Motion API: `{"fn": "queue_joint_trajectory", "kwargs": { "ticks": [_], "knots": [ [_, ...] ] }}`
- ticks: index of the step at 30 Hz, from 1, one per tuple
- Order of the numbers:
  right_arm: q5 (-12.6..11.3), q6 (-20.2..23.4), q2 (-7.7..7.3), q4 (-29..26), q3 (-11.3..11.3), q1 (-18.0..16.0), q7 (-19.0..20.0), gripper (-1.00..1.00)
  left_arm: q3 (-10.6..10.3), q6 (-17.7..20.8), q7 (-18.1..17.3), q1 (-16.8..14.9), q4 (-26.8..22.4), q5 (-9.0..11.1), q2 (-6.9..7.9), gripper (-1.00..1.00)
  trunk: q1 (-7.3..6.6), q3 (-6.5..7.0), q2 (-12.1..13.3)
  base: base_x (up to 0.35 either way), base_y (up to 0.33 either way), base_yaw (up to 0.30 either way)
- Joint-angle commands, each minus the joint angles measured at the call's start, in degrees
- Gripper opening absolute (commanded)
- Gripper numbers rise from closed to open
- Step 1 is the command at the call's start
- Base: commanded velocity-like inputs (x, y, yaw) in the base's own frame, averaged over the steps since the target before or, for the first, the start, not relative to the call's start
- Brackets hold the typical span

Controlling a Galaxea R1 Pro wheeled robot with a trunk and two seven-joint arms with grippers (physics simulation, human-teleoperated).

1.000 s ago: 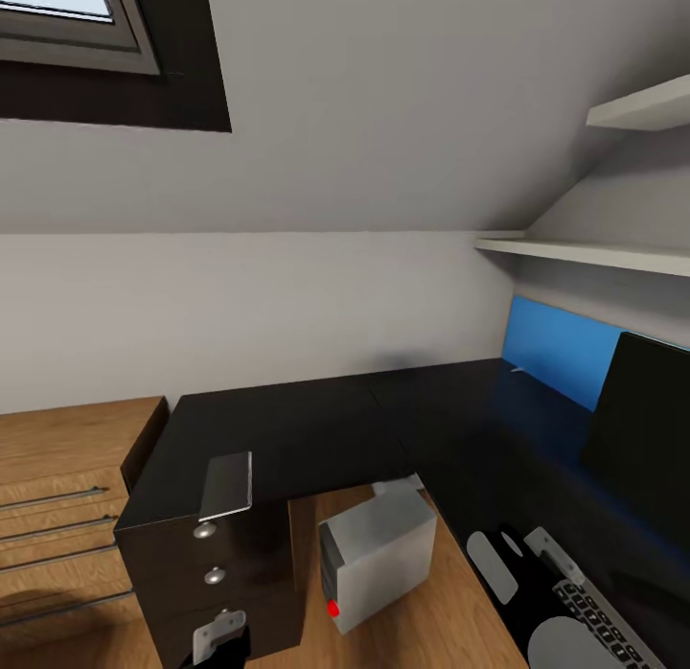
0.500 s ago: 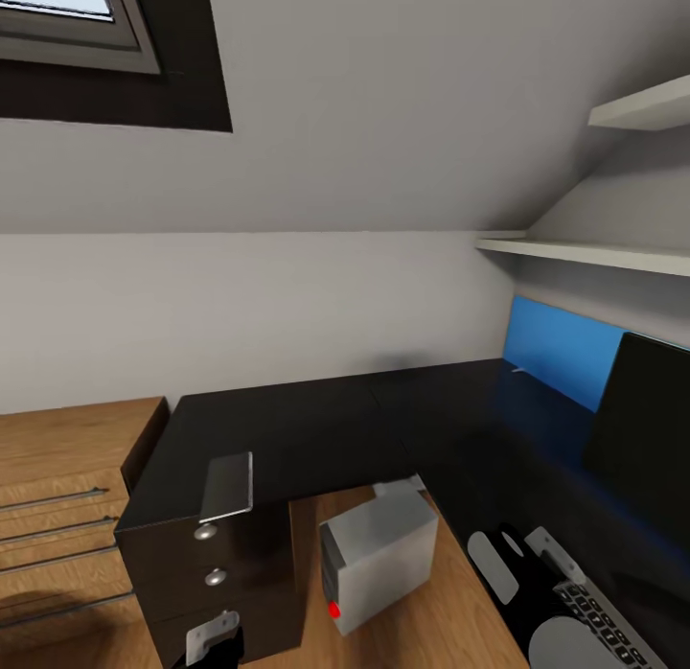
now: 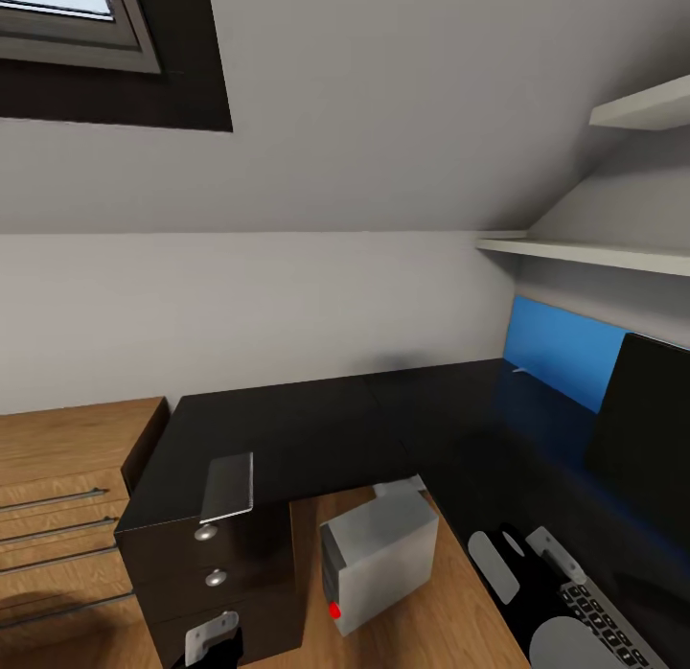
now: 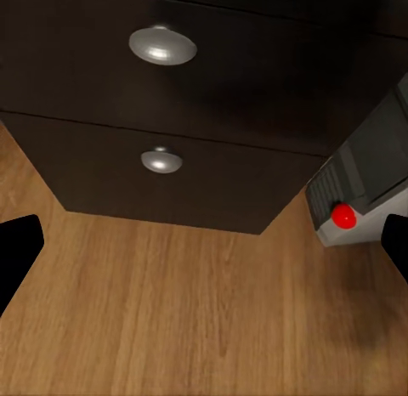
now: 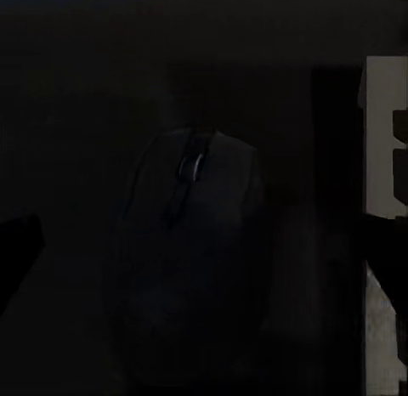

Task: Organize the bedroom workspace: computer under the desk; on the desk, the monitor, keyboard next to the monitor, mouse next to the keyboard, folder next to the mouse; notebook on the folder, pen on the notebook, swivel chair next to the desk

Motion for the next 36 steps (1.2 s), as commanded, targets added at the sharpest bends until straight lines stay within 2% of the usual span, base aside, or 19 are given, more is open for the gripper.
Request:
{"fn": "queue_joint_trajectory", "kwargs": {
  "ticks": [1, 13, 23, 28, 30, 32, 33, 35, 36],
  "knots": [
    [-0.6, -0.5, -0.11, 0.0, 0.5, 0.0, -0.2, 1.0, -0.5, -0.2, 0.5, 0.0, 0.0, 0.1, 0.0, 1.0, 0.0, -0.07, 0.0, 0.0, 0.0, 0.0],
    [-0.5, -0.5, -0.09, -0.1, 0.5, 0.0, -0.1, 1.0, -0.5, -0.1, 0.4, 0.0, 0.0, 0.1, 0.0, 1.0, 0.0, -0.07, 0.0, 0.0, 0.0, 0.0],
    [-0.5, -0.7, 0.09, -0.4, 0.7, 0.0, -0.1, 1.0, -0.5, -0.1, 0.4, 0.0, 0.0, 0.1, 0.0, 1.0, -2.2, 1.73, 4.0, 0.0, 0.0, 0.0],
    [-0.4, -0.8, 0.23, -2.6, 1.0, 0.0, -0.2, 1.0, -0.6, 0.0, 0.5, 0.0, 0.0, 0.1, 0.0, 1.0, -3.3, 2.62, 6.0, 0.0, 0.0, 0.0],
    [-0.3, -0.8, 0.31, -4.1, 1.2, 0.0, -0.3, 1.0, -0.6, 0.0, 0.5, 0.0, 0.0, 0.1, -0.03, 1.0, -3.3, 2.62, 6.0, 0.0, 0.0, 0.0],
    [-0.3, -0.7, 0.38, -5.6, 1.7, 0.0, -0.4, 1.0, -0.7, 0.1, 0.5, 0.0, 0.0, 0.1, -0.05, 1.0, -3.3, 2.62, 6.0, 0.0, 0.0, 0.0],
    [-0.2, -0.6, 0.45, -8.0, 3.7, 0.0, -0.9, 1.0, -0.7, 0.1, 0.6, 0.0, 0.0, 0.0, -0.07, 1.0, -3.3, 2.62, 6.0, 0.0, 0.0, 0.0],
    [-0.2, -0.6, 0.46, -8.9, 5.1, 0.0, -1.4, 1.0, -0.7, 0.1, 0.6, 0.0, 0.0, 0.0, -0.08, 1.0, -3.3, 2.62, 6.0, 0.0, 0.0, 0.0],
    [-0.2, -0.6, 0.48, -9.7, 6.4, 0.0, -2.2, 1.0, -0.7, 0.1, 0.6, 0.0, 0.0, 0.0, -0.08, 1.0, -3.3, 2.62, 6.0, 0.0, 0.0, 0.0]
  ]
}}
